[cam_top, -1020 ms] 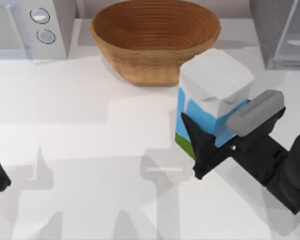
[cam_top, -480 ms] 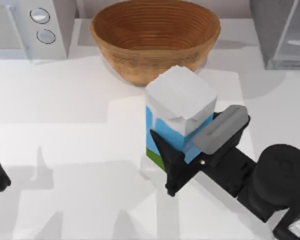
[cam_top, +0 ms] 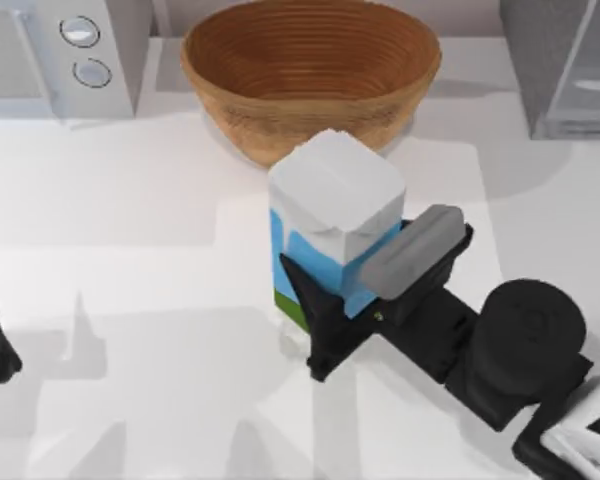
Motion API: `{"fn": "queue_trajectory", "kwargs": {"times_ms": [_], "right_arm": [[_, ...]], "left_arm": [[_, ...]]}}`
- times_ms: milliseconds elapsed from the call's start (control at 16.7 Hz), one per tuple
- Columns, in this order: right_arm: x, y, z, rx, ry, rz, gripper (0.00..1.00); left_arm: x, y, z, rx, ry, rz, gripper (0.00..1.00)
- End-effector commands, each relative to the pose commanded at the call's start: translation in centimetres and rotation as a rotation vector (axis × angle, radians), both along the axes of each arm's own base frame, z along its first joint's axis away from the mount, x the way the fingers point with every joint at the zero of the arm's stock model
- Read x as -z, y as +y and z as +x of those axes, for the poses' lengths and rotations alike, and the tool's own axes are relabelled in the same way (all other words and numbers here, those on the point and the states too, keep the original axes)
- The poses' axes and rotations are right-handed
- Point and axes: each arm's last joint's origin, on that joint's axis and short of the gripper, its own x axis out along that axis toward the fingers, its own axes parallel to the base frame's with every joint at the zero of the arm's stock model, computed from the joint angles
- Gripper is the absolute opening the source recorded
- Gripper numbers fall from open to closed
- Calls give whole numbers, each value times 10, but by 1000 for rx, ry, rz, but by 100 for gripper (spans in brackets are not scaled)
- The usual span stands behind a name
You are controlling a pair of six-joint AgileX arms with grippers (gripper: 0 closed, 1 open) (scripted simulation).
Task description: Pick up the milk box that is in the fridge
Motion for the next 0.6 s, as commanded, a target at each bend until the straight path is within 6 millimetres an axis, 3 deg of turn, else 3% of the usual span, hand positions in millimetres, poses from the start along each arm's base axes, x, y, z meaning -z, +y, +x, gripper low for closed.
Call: {"fn": "queue_trajectory", "kwargs": {"times_ms": [240, 600], "right_arm": [[20, 15, 15, 1, 18, -6, 0], [24, 23, 24, 1, -2, 3, 0]], "left_arm": [[0, 0, 0, 0, 0, 0, 100], [0, 0, 0, 0, 0, 0, 100]]}}
